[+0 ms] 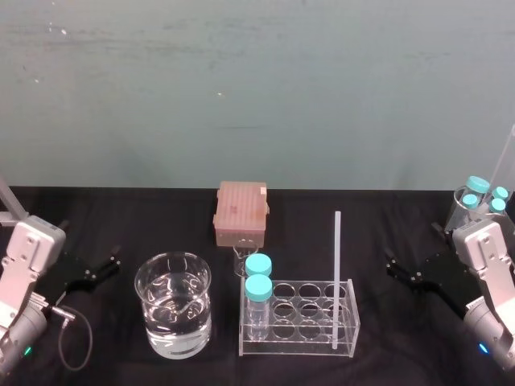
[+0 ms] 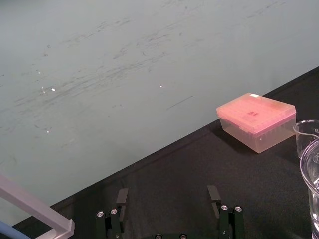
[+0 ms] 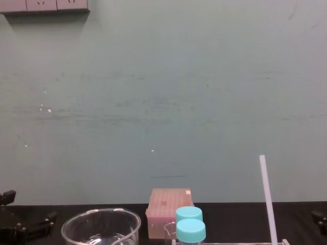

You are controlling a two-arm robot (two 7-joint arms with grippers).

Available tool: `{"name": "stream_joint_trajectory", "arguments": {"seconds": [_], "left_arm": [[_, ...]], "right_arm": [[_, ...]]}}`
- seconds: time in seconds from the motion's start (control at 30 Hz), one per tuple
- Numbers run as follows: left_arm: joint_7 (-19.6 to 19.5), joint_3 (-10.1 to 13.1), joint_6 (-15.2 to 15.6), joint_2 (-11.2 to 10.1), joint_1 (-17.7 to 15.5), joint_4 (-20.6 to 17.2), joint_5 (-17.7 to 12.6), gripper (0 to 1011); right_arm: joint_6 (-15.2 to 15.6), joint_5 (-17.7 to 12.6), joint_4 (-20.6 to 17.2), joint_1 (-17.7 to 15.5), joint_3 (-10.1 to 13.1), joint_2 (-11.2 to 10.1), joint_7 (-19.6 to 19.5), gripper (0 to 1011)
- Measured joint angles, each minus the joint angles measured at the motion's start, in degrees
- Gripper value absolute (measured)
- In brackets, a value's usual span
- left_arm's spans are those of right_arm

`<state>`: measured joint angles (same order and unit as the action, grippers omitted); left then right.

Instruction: Pick up the stirring rod with one hand, then place it down.

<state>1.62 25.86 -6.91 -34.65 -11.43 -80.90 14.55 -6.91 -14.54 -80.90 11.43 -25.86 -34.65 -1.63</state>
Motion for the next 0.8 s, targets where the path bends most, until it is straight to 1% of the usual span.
{"name": "stream_joint_trajectory", "arguments": {"seconds": [0.63, 0.8], "left_arm": [[0.0, 0.0, 0.0, 0.0, 0.0, 0.0, 0.0, 1005], [0.0, 0.0, 0.0, 0.0, 0.0, 0.0, 0.0, 1005]], "right_arm": [[0.0, 0.0, 0.0, 0.0, 0.0, 0.0, 0.0, 1004], [1.4, -2.5, -0.4, -0.3, 1.7, 0.5, 1.5, 1004]]}}
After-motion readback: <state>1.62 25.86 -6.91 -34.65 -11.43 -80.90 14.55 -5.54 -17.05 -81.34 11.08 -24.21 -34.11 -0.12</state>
